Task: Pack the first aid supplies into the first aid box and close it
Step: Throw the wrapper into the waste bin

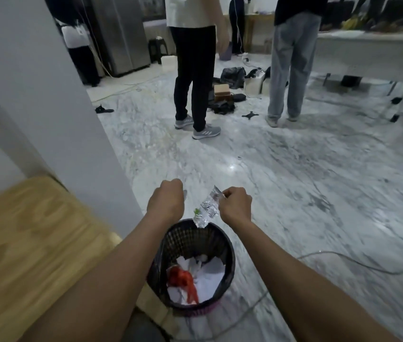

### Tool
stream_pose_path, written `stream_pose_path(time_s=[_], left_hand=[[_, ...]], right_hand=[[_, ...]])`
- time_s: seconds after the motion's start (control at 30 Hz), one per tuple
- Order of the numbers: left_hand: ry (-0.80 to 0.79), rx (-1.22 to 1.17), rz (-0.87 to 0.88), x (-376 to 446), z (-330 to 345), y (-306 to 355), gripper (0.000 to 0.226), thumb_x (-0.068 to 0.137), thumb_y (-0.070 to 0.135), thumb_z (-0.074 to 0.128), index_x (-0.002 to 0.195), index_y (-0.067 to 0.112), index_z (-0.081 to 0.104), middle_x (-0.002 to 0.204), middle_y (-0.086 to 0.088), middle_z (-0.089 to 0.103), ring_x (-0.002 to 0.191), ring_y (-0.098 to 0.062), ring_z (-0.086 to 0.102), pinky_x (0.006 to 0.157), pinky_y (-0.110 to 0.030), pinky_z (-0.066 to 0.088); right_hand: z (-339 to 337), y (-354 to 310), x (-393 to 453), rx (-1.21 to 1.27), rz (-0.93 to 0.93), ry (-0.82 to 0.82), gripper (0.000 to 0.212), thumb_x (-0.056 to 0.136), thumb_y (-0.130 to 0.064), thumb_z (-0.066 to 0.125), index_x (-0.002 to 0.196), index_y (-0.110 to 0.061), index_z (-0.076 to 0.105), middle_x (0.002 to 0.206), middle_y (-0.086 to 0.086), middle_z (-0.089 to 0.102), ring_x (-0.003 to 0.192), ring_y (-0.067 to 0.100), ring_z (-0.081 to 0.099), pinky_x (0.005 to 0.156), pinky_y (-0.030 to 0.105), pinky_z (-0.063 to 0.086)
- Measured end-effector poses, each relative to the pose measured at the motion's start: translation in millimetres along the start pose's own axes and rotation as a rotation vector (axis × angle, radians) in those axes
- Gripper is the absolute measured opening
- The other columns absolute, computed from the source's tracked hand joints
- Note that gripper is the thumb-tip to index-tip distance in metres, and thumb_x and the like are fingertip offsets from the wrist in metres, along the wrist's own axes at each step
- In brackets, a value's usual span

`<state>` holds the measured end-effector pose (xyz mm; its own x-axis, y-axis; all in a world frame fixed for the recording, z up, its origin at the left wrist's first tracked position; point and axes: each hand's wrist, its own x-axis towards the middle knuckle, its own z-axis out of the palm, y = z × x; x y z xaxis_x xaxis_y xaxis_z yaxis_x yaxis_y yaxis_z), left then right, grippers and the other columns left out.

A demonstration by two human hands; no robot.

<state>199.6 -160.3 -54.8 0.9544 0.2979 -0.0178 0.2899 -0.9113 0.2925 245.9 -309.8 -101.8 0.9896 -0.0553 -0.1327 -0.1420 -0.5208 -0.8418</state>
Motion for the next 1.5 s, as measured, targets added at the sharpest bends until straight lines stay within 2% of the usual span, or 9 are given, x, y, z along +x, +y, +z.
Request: stream_pose_path(time_s=[0.1,0.17,0.27,0.4,0.57,0.8,1.07,1.3,1.5], left_hand=[[-0.065,-0.008,-0.060,9.6,35.8,5.4,0.025,0.094,0.012,0.052,0.073,0.009,0.039,0.088,-0.013,0.053,0.069,-0.027,0.048,0.062,-0.037,0.041],[-0.129,-0.007,-0.105,13.2,56.7,7.4,0.023,0.092,0.008,0.053,0.074,0.010,0.040,0.086,-0.011,0.050,0.073,-0.029,0.051,0.063,-0.037,0.042],[-0.201,-0.021,-0.172,16.8,82.2,5.4,0.004,0.091,0.006,0.052,0.093,0.007,0.049,0.105,-0.017,0.057,0.097,-0.037,0.060,0.071,-0.038,0.044],[-0.272,-0.027,-0.277,23.3,109.4,-8.0,0.038,0.087,-0.001,0.054,0.123,0.003,0.043,0.121,-0.020,0.056,0.109,-0.037,0.059,0.079,-0.039,0.048],[-0.263,-0.059,-0.309,31.2,125.3,-26.6,0.035,0.092,0.014,0.056,0.123,0.005,0.042,0.124,-0.020,0.055,0.114,-0.038,0.055,0.091,-0.048,0.049],[-0.198,-0.098,-0.265,30.7,122.7,-27.5,0.032,0.098,0.026,0.049,0.121,0.004,0.044,0.123,-0.021,0.055,0.111,-0.038,0.054,0.089,-0.049,0.048],[-0.126,-0.201,-0.200,7.3,58.2,-4.0,0.035,0.099,0.026,0.046,0.127,0.005,0.042,0.127,-0.020,0.052,0.114,-0.037,0.053,0.094,-0.050,0.047],[0.126,-0.315,-0.154,-42.0,-48.7,-7.8,0.052,0.100,0.038,0.044,0.141,0.007,0.036,0.137,-0.020,0.049,0.125,-0.035,0.049,0.093,-0.043,0.043],[0.395,-0.411,-0.099,-109.1,-140.1,-43.9,0.054,0.094,0.040,0.057,0.140,0.015,0.046,0.140,-0.012,0.054,0.127,-0.029,0.053,0.102,-0.037,0.042]], right_hand=[[14.7,26.9,9.7,-0.047,0.079,-0.034,0.024,0.087,0.006,0.048,0.094,0.002,0.071,0.089,0.015,0.069,0.077,0.024,0.047,0.065,0.029,0.040],[25.0,44.0,18.4,-0.048,0.131,-0.047,0.027,0.084,0.008,0.047,0.095,0.002,0.071,0.094,0.017,0.069,0.086,0.030,0.059,0.065,0.032,0.045],[41.0,65.0,28.1,-0.045,0.186,-0.088,0.029,0.087,0.001,0.051,0.110,-0.002,0.068,0.110,0.019,0.067,0.104,0.031,0.063,0.075,0.032,0.050],[56.5,81.5,35.7,-0.116,0.187,-0.220,0.057,0.094,-0.018,0.060,0.146,-0.008,0.040,0.137,0.015,0.054,0.132,0.029,0.043,0.084,0.027,0.038],[71.5,86.1,41.6,-0.139,0.212,-0.220,0.058,0.094,-0.026,0.060,0.145,-0.007,0.041,0.143,0.016,0.050,0.132,0.031,0.046,0.102,0.036,0.042],[73.7,70.9,40.0,-0.108,0.181,-0.215,0.054,0.098,-0.026,0.053,0.146,-0.007,0.039,0.144,0.015,0.050,0.138,0.030,0.038,0.105,0.035,0.038],[41.0,24.7,22.7,-0.051,0.088,-0.136,0.051,0.096,-0.025,0.053,0.143,-0.006,0.044,0.136,0.017,0.057,0.131,0.031,0.048,0.102,0.034,0.040],[16.7,-67.0,-26.7,0.091,-0.115,-0.120,0.048,0.095,-0.029,0.056,0.139,-0.010,0.050,0.135,0.014,0.059,0.124,0.027,0.055,0.097,0.037,0.047],[3.6,-157.5,-94.8,0.301,-0.269,-0.265,0.043,0.084,-0.034,0.068,0.124,-0.017,0.065,0.108,0.002,0.071,0.098,0.019,0.068,0.087,0.041,0.058]])
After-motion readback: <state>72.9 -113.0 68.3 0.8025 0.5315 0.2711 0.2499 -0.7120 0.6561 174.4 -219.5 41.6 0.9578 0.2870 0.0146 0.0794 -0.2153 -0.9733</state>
